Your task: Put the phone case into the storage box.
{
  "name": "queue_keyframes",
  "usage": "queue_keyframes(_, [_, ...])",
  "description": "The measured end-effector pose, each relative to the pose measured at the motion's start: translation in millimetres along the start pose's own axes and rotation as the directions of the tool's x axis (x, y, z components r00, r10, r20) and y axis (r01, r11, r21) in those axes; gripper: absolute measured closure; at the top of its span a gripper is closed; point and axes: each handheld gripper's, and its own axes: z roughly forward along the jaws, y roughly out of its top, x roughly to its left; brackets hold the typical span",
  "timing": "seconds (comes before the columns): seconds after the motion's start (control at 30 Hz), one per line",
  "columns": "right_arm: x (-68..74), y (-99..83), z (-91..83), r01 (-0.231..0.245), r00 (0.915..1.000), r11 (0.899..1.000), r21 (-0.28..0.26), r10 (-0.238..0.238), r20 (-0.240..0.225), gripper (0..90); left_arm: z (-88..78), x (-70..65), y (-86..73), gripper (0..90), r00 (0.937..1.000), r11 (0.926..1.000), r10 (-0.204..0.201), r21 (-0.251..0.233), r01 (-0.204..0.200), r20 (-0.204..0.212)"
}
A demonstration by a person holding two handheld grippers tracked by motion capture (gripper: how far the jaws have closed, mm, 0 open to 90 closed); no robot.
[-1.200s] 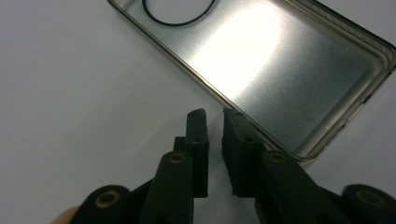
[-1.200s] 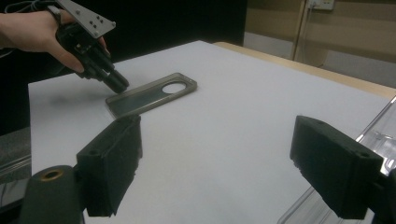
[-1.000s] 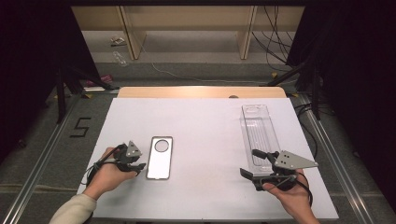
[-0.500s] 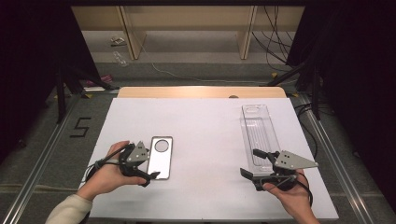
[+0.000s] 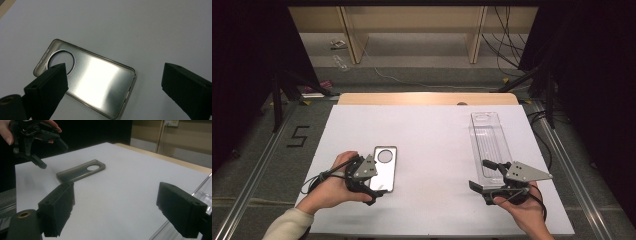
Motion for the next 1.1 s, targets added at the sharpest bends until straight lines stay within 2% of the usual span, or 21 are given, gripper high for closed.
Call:
queue_keyframes(0.03, [0.0, 0.0, 0.0, 0.0, 1.0, 1.0, 0.0, 0.0, 0.0, 16.3, 0.2, -0.1, 0.2, 6.4, 1.0, 1.0, 0.005, 0.007, -0.005, -0.003])
queue_keyframes(0.1, [0.2, 0.1, 0.1, 0.0, 1.0, 1.0, 0.0, 0.0, 0.0, 16.4, 1.0, -0.5, 0.5, 14.5, 0.9997, 0.9995, 0.024, 0.022, -0.024, -0.004])
queue_keyframes(0.23, [-0.1, -0.1, 0.2, 0.0, 1.0, 1.0, 0.001, 0.0, 0.001, 16.4, 3.1, -2.3, 1.9, 15.6, 0.9978, 0.9967, 0.067, 0.046, -0.067, 0.003])
queue_keyframes(0.4, [0.3, 0.0, 0.7, 0.001, 1.0, 1.0, 0.003, -0.001, 0.0, 16.5, 6.5, -2.8, 2.1, 19.0, 0.9902, 0.9832, 0.139, 0.118, -0.14, 0.014])
queue_keyframes(0.47, [0.3, -0.2, 1.1, -0.001, 1.0, 1.0, 0.005, 0.001, 0.001, 16.5, 9.2, -4.2, 1.6, 24.1, 0.9844, 0.9726, 0.174, 0.152, -0.176, 0.029])
queue_keyframes(0.53, [0.2, -0.3, 1.4, 0.0, 1.0, 1.0, 0.003, 0.0, 0.0, 16.5, 12.7, -4.9, 1.9, 25.5, 0.9768, 0.9565, 0.212, 0.198, -0.214, 0.034])
queue_keyframes(0.57, [0.2, -0.4, 1.7, -0.001, 1.0, 1.0, 0.003, 0.001, -0.001, 16.5, 13.8, -5.1, 1.9, 26.3, 0.9745, 0.952, 0.222, 0.209, -0.224, 0.034])
queue_keyframes(0.6, [0.2, -0.5, 1.9, -0.001, 1.0, 1.0, 0.003, 0.001, -0.001, 16.5, 16.6, -5.5, 2.2, 27.1, 0.9685, 0.939, 0.247, 0.239, -0.247, 0.032])
queue_keyframes(0.63, [0.2, -0.5, 1.9, -0.001, 1.0, 1.0, 0.003, 0.001, -0.001, 16.5, 18.8, -6.0, 2.6, 27.1, 0.9644, 0.9297, 0.263, 0.26, -0.261, 0.028])
queue_keyframes(0.67, [0.4, -0.6, 2.2, -0.002, 1.0, 1.0, 0.003, 0.002, -0.001, 16.5, 22.9, -6.8, 3.4, 28.0, 0.9566, 0.9148, 0.289, 0.284, -0.287, 0.035])
queue_keyframes(0.7, [0.4, -0.7, 2.3, -0.002, 1.0, 1.0, 0.003, 0.002, -0.002, 16.5, 22.9, -6.8, 3.4, 29.0, 0.9566, 0.9148, 0.289, 0.284, -0.287, 0.035])
queue_keyframes(0.73, [0.4, -0.6, 2.4, -0.001, 1.0, 1.0, 0.003, 0.001, -0.002, 16.6, 28.1, -8.0, 3.7, 29.5, 0.95, 0.9012, 0.309, 0.305, -0.308, 0.048])
queue_keyframes(0.77, [0.4, -0.6, 2.4, 0.0, 1.0, 1.0, 0.003, 0.0, -0.002, 16.6, 29.7, -7.9, 3.8, 29.6, 0.9471, 0.8963, 0.316, 0.31, -0.317, 0.053])
queue_keyframes(0.8, [0.4, -0.6, 2.4, 0.0, 1.0, 1.0, 0.003, 0.0, -0.002, 16.6, 29.7, -7.9, 3.8, 30.5, 0.9471, 0.8963, 0.316, 0.31, -0.317, 0.053])
queue_keyframes(0.83, [0.4, -0.6, 2.4, 0.0, 1.0, 1.0, 0.003, 0.0, -0.002, 16.6, 31.6, -8.5, 3.4, 30.5, 0.946, 0.892, 0.32, 0.32, -0.319, 0.052])
queue_keyframes(0.87, [0.4, -0.6, 2.3, -0.003, 1.0, 1.0, 0.002, 0.003, -0.002, 16.6, 33.7, -8.3, 3.0, 31.7, 0.9409, 0.8827, 0.334, 0.332, -0.333, 0.055])
queue_keyframes(0.9, [0.3, -0.7, 2.2, -0.005, 1.0, 1.0, 0.003, 0.005, -0.002, 16.6, 35.1, -8.6, 2.2, 32.5, 0.9406, 0.8791, 0.335, 0.341, -0.333, 0.055])
queue_keyframes(0.93, [0.2, -0.8, 2.1, -0.006, 1.0, 1.0, 0.003, 0.006, -0.002, 16.6, 36.4, -8.3, 1.9, 33.2, 0.9367, 0.873, 0.345, 0.347, -0.343, 0.058])
queue_keyframes(1.0, [0.1, -0.8, 2.2, -0.006, 1.0, 1.0, 0.005, 0.006, -0.001, 16.6, 38.6, -9.1, 0.8, 35.0, 0.9373, 0.8714, 0.342, 0.351, -0.342, 0.064])
queue_keyframes(1.03, [0.1, -0.9, 2.5, -0.006, 1.0, 1.0, 0.004, 0.006, -0.002, 16.6, 40.5, -9.4, 0.6, 35.9, 0.9341, 0.8682, 0.349, 0.35, -0.352, 0.073])
queue_keyframes(1.1, [0.2, -0.9, 2.7, -0.004, 1.0, 1.0, 0.004, 0.004, -0.003, 16.6, 41.3, -9.6, 0.4, 36.7, 0.9333, 0.8673, 0.351, 0.349, -0.355, 0.076])
